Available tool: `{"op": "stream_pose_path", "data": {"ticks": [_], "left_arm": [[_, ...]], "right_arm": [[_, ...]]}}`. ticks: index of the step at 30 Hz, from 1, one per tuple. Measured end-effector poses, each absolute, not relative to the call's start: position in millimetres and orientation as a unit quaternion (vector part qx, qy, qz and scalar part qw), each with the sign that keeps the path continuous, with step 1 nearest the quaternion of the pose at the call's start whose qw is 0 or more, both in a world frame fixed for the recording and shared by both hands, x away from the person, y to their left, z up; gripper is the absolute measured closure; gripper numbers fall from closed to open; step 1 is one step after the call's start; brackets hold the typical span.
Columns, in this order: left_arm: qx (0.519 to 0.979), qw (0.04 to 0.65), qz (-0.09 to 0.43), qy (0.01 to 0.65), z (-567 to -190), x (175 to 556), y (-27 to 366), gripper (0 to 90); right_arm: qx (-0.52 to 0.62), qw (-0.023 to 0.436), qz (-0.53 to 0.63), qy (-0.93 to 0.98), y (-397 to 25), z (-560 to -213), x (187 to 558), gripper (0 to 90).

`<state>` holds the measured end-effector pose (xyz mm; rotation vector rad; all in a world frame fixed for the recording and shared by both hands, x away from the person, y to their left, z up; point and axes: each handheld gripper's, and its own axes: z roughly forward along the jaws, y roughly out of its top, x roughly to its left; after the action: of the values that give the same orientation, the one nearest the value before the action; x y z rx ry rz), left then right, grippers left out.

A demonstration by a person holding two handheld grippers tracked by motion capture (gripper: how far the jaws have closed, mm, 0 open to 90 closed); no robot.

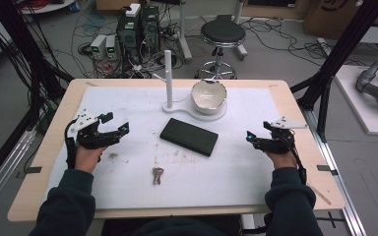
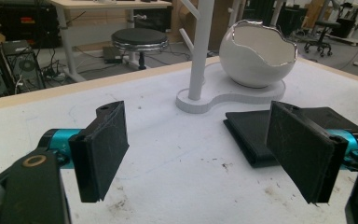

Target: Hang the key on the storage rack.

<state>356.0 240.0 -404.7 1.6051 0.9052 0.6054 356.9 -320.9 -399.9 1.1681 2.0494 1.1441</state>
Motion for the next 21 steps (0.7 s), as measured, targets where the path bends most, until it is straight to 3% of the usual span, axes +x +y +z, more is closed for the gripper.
{"op": "stream_pose_path", "data": {"ticks": [12,18,19,21], "left_arm": [[0.697,0.564,0.232,0.376,-407,353,232,21.9],[0.726,0.568,0.159,0.352,-413,345,218,21.8],[0.737,0.569,0.137,0.338,-415,344,215,22.8],[0.753,0.573,0.100,0.307,-418,342,209,38.2]], "right_arm": [[0.430,0.254,0.427,0.754,-321,-401,356,21.6],[0.427,0.258,0.425,0.755,-318,-399,355,21.6],[0.425,0.259,0.425,0.756,-317,-399,354,21.6],[0.424,0.259,0.422,0.758,-316,-399,354,21.6]]}}
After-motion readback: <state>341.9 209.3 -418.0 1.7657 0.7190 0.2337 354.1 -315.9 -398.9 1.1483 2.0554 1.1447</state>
